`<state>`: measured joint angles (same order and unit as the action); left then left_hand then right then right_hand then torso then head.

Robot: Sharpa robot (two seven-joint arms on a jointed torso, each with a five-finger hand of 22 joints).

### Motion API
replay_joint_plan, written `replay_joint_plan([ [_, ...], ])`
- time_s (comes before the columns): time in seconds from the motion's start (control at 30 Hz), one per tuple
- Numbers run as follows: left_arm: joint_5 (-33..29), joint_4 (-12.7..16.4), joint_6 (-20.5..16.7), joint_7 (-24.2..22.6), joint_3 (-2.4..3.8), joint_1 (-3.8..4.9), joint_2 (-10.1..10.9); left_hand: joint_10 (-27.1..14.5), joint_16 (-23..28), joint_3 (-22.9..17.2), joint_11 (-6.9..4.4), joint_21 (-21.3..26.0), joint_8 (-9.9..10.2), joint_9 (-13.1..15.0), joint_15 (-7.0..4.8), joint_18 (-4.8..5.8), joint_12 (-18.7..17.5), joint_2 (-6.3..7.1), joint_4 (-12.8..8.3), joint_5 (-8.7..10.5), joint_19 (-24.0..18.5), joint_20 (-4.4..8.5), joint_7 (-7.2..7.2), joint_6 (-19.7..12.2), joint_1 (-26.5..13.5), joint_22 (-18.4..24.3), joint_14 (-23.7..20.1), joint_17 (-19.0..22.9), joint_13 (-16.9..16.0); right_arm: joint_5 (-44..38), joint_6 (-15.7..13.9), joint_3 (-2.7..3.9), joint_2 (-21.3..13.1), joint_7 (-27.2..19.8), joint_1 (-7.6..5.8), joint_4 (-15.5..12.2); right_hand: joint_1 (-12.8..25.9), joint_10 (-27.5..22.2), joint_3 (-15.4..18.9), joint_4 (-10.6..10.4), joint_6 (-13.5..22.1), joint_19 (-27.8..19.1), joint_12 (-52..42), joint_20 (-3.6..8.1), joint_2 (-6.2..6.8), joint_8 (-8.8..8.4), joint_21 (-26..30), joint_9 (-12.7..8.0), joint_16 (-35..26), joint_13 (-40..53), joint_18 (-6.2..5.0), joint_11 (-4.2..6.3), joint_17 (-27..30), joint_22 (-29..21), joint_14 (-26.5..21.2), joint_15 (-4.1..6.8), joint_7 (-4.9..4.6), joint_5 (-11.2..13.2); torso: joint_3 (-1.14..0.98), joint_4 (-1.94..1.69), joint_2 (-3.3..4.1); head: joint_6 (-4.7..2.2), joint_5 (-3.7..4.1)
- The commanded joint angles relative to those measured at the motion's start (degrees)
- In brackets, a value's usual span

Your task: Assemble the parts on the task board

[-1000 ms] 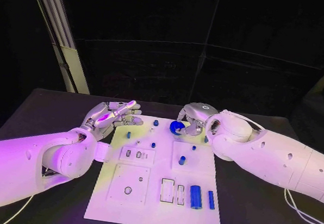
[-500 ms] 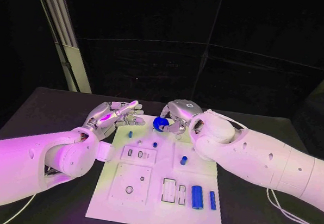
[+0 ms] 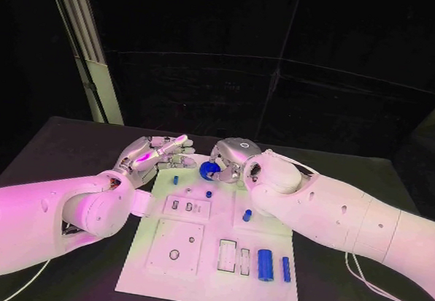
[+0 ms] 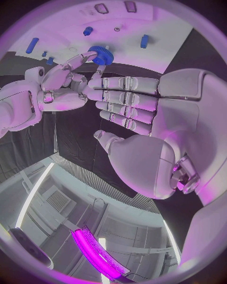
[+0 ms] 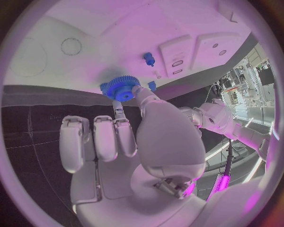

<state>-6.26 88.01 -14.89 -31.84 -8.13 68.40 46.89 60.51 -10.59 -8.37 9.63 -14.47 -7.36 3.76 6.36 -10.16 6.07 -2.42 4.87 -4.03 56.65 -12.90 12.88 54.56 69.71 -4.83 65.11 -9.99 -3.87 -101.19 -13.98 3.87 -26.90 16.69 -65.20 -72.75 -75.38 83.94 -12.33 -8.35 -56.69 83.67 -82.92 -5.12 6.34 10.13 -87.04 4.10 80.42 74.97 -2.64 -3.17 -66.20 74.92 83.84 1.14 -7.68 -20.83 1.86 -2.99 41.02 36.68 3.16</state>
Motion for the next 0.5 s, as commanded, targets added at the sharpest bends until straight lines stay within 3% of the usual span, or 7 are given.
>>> replay_joint_plan([
  [0.03, 0.02, 0.03, 0.79, -0.16, 0.04, 0.09, -0.1, -0.37, 0.39, 0.04, 0.18, 0.2, 0.33, -0.07, 0.34, -0.36, -0.29, -0.46, -0.27, -0.03, 0.24, -0.05, 0.3, -0.21, -0.25, 0.08, 0.12, -0.09, 0.07, -0.6, 1.44, -0.55, 0.53, 0.49, -0.08, 0.56, 1.07, 0.84, -0.16, -0.28, 0.05, 0.58, 0.29, -0.02, 0.09, -0.37, -0.36, -0.21, -0.03, 6.95, 0.76, 0.24, 0.1, 6.32, 2.17, 0.15, -0.22, 1.97, -0.05, 0.05, 0.0, 0.0, -0.06],
  [0.33, 0.02, -0.03, 0.83, -0.14, 0.05, 0.1, -0.25, -0.37, 0.39, 0.04, 0.18, 0.2, 0.33, -0.07, 0.34, -0.36, -0.29, -0.46, -0.27, -0.03, 0.24, -0.05, 0.3, -0.21, -0.25, 0.08, 0.12, -0.09, 0.07, -0.61, 2.1, -1.2, 1.52, 0.84, -0.07, 1.83, 1.7, 0.51, -0.04, -0.26, 0.34, 0.49, 0.8, -0.1, 0.55, -0.78, -0.31, -0.21, -0.13, 6.48, 0.73, 0.14, 0.35, 6.21, 2.13, 0.07, -0.3, 4.95, -0.02, 0.03, 0.01, 0.32, 0.03],
  [0.37, 0.02, -0.03, 0.82, -0.14, 0.05, 0.1, -0.25, -0.37, 0.39, 0.04, 0.18, 0.2, 0.33, -0.07, 0.34, -0.36, -0.29, -0.46, -0.27, -0.03, 0.24, -0.05, 0.3, -0.21, -0.25, 0.08, 0.12, -0.09, 0.07, -0.61, 2.11, -1.22, 1.56, 0.84, -0.07, 1.89, 1.91, 0.44, 0.09, -0.31, 0.48, 0.47, 0.91, -0.13, 0.63, -0.9, -0.3, -0.21, -0.15, 6.38, 0.72, 0.1, 0.41, 6.19, 2.11, 0.04, -0.33, 5.91, -0.03, 0.05, 0.03, 0.35, 0.0],
  [0.47, 0.02, -0.06, 0.81, -0.11, 0.05, 0.1, -0.24, -0.39, 0.42, 0.05, 0.19, 0.23, 0.35, -0.07, 0.35, -0.36, -0.32, -0.46, -0.29, -0.03, 0.25, -0.06, 0.32, -0.23, -0.26, 0.1, 0.12, -0.11, 0.07, -0.56, 1.63, -1.27, 1.73, 0.88, -0.07, 2.18, 3.37, 0.12, 1.29, -1.08, 1.95, 0.37, 1.4, -0.29, 0.97, -1.9, -0.23, -0.33, -0.24, 5.92, 0.7, -0.2, 0.64, 6.07, 2.07, -0.19, -0.64, 12.48, -0.06, 0.1, 0.0, 0.32, -0.08],
  [0.5, 0.02, -0.06, 0.81, -0.11, 0.05, 0.1, -0.24, -0.39, 0.42, 0.05, 0.19, 0.23, 0.35, -0.07, 0.35, -0.36, -0.32, -0.46, -0.29, -0.03, 0.25, -0.06, 0.32, -0.23, -0.26, 0.1, 0.12, -0.11, 0.07, -0.5, 1.43, -1.27, 1.78, 0.9, -0.07, 2.26, 3.93, 0.03, 1.86, -1.45, 2.61, 0.35, 1.52, -0.38, 1.07, -2.3, -0.22, -0.37, -0.27, 5.81, 0.7, -0.36, 0.72, 6.06, 2.06, -0.31, -0.82, 13.13, -0.05, 0.08, -0.02, 0.33, -0.05],
])
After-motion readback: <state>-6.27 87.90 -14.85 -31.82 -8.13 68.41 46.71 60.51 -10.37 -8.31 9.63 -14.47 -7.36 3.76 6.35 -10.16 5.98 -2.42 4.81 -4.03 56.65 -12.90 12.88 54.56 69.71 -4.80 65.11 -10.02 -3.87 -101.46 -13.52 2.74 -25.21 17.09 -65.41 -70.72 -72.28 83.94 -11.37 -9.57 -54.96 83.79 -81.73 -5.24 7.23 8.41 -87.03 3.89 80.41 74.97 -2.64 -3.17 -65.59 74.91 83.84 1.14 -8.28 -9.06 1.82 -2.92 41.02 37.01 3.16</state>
